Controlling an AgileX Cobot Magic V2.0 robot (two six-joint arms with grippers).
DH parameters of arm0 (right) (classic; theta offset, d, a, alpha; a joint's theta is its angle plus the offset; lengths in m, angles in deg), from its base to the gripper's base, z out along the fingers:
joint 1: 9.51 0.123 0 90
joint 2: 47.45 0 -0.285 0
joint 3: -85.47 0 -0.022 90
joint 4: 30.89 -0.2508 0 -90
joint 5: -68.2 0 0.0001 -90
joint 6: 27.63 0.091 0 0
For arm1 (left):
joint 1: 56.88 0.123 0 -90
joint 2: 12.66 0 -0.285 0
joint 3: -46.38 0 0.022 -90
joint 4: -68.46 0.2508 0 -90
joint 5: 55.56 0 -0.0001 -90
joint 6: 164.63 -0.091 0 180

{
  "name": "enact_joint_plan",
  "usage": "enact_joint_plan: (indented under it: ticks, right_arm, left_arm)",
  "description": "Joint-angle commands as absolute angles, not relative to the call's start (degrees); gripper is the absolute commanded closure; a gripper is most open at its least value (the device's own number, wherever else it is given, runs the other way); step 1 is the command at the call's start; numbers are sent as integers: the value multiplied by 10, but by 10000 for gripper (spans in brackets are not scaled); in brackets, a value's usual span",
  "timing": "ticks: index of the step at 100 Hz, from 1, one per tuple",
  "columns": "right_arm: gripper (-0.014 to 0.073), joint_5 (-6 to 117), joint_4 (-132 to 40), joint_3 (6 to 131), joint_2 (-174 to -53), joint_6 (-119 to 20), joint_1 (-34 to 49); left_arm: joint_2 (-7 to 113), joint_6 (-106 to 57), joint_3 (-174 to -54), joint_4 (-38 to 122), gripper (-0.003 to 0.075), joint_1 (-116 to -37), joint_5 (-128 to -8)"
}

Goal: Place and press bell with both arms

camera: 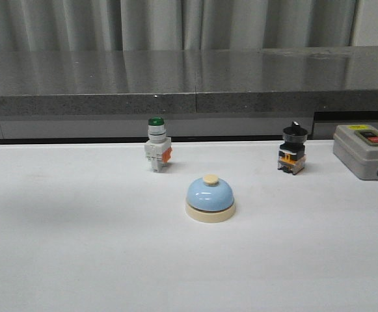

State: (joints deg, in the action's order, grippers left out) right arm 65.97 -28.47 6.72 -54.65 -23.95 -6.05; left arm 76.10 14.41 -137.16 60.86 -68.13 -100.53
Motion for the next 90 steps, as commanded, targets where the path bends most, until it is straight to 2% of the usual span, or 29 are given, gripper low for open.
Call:
enact_joint_plan:
  ticks: [1, 23, 90]
  right_arm:
    - [653, 706, -283, 76, -538, -241, -64]
    - [653, 706, -283, 76, -538, -241, -64]
    - [653, 706, -283, 76, -538, -241, -64]
  left_arm:
    - [701, 150, -1348, 601, 741, -661, -950]
    - [605, 150, -1234, 601, 741, -623, -918]
    - [310, 150, -895, 629, 741, -623, -695]
